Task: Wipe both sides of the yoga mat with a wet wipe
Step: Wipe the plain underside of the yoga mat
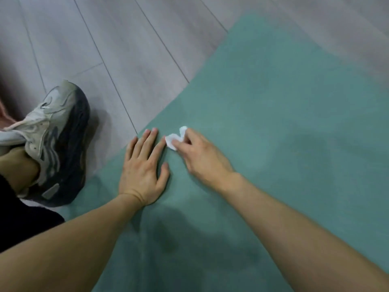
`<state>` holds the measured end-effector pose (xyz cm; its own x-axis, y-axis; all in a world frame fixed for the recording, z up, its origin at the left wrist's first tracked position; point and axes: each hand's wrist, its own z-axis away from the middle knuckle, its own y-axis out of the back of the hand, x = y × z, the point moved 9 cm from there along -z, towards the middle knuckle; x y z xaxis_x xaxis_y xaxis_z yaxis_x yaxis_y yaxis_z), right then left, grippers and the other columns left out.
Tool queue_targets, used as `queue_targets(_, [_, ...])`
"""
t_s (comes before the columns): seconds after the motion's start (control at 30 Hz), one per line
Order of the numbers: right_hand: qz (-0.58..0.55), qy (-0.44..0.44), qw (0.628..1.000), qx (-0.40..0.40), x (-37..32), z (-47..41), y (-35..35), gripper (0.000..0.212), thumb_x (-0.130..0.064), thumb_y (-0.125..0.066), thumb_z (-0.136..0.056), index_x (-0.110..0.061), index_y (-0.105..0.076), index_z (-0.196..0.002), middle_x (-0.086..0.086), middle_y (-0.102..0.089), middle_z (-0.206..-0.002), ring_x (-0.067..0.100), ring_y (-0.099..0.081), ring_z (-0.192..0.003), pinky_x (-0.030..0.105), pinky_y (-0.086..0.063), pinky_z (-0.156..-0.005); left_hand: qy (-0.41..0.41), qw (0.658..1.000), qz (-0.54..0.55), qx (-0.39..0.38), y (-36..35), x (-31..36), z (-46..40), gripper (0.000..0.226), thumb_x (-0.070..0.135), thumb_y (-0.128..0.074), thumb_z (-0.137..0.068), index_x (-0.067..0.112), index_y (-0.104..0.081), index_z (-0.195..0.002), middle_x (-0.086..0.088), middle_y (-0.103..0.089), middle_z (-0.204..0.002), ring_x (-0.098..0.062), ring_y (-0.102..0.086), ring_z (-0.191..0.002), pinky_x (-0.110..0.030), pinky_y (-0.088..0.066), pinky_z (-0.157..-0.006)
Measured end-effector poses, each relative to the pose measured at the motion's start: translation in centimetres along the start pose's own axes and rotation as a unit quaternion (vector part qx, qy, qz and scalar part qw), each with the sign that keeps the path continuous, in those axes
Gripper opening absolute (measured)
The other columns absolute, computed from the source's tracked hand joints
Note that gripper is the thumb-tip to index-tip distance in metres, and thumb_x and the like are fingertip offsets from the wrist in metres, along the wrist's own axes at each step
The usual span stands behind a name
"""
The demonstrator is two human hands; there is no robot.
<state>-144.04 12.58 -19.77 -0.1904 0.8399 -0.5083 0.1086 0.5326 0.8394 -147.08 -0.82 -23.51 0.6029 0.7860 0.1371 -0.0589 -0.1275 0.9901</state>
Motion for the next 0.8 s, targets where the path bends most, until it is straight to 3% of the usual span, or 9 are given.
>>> queue_targets(0.1, [0.023,0.03,0.999,-0.031,3.1,-2.2,1.7,0.04,-0.012,-0.058,-0.095,-0.025,-0.071,-0.13,0.009,-0.06,-0.108,0.035,-0.063,-0.092,0.042,-0.055,-0.072,-0.011,1.0,0.007,-0.023,0.1,0.4,0.4,0.071,0.041,-0.048,-0.096,0.014,-0.037,-0.162,-0.012,-0.02,-0.173,-0.028,-0.015,-0.161,-0.058,-0.02,-0.125])
queue_targets(0.23, [0.068,-0.199,0.967,0.141,14.5,-7.4,7.9,0.028,-0.015,-0.056,-0.097,-0.016,-0.079,-0.112,0.014,-0.063,-0.098,0.04,-0.065,-0.082,0.045,-0.056,-0.07,-0.02,0.999,0.031,-0.018,0.4,0.3,0.1,0.073,0.038,-0.051,-0.095,0.013,-0.036,-0.162,-0.013,-0.02,-0.172,-0.032,-0.015,-0.161,-0.062,-0.021,-0.124])
queue_targets(0.3, [0.051,-0.24,0.957,0.155,13.7,-9.3,6.4,0.023,-0.014,-0.058,-0.095,-0.012,-0.078,-0.105,0.014,-0.059,-0.097,0.04,-0.062,-0.079,0.048,-0.053,-0.069,-0.012,1.0,0.026,-0.01,0.2,-0.3,-0.2,0.072,0.037,-0.05,-0.095,0.012,-0.037,-0.161,-0.014,-0.022,-0.172,-0.033,-0.018,-0.16,-0.064,-0.023,-0.123])
queue_targets(0.4, [-0.024,-0.009,1.0,0.004,4.0,-8.7,0.2,0.029,-0.01,-0.059,-0.097,-0.013,-0.073,-0.122,0.015,-0.06,-0.109,0.035,-0.06,-0.086,0.046,-0.05,-0.074,-0.011,0.999,0.024,-0.027,-0.1,0.0,0.0,0.071,0.037,-0.048,-0.096,0.01,-0.038,-0.16,-0.016,-0.023,-0.171,-0.035,-0.02,-0.159,-0.065,-0.024,-0.122])
queue_targets(0.47, [0.004,0.113,0.991,-0.071,2.4,-7.6,-0.3,0.037,-0.012,-0.053,-0.097,-0.015,-0.071,-0.129,0.016,-0.062,-0.117,0.033,-0.062,-0.092,0.043,-0.053,-0.074,-0.006,0.999,0.01,-0.04,0.3,0.1,-0.2,0.069,0.038,-0.048,-0.096,0.009,-0.041,-0.159,-0.016,-0.026,-0.17,-0.036,-0.022,-0.159,-0.064,-0.025,-0.122])
queue_targets(0.6, [0.065,-0.138,0.988,0.029,16.8,-11.4,7.0,0.031,-0.017,-0.051,-0.101,-0.014,-0.072,-0.124,0.016,-0.054,-0.104,0.039,-0.059,-0.086,0.044,-0.049,-0.074,0.075,0.992,0.01,-0.099,2.0,0.8,-2.6,0.076,0.064,-0.052,-0.091,0.016,-0.051,-0.15,-0.011,-0.039,-0.161,-0.036,-0.034,-0.15,-0.055,-0.029,-0.121])
queue_targets(0.67, [0.05,-0.273,0.956,0.096,19.4,-11.1,8.5,0.029,-0.021,-0.049,-0.103,-0.012,-0.07,-0.12,0.011,-0.052,-0.105,0.04,-0.058,-0.089,0.041,-0.041,-0.077,0.135,0.976,0.025,-0.171,1.7,1.0,-3.5,0.118,0.088,-0.058,-0.071,0.022,-0.024,-0.163,-0.012,-0.026,-0.164,-0.036,-0.026,-0.152,-0.052,-0.024,-0.125])
queue_targets(0.7, [0.041,-0.27,0.957,0.097,17.2,-11.2,7.4,0.028,-0.018,-0.049,-0.102,-0.011,-0.07,-0.12,0.011,-0.053,-0.106,0.04,-0.058,-0.089,0.043,-0.041,-0.077,0.172,0.96,0.033,-0.218,1.1,1.0,-3.9,0.146,0.094,-0.063,-0.057,0.023,0.0,-0.167,-0.014,-0.009,-0.17,-0.037,-0.012,-0.157,-0.053,-0.017,-0.128])
queue_targets(0.8, [-0.028,-0.015,0.996,-0.084,5.2,-10.2,0.4,0.036,-0.003,-0.055,-0.096,-0.009,-0.067,-0.13,0.018,-0.058,-0.116,0.04,-0.063,-0.091,0.047,-0.051,-0.079,0.257,0.901,0.025,-0.35,-2.0,2.1,-4.4,0.189,0.092,-0.079,-0.03,0.016,0.047,-0.149,-0.021,0.046,-0.159,-0.038,0.042,-0.148,-0.065,0.008,-0.124])
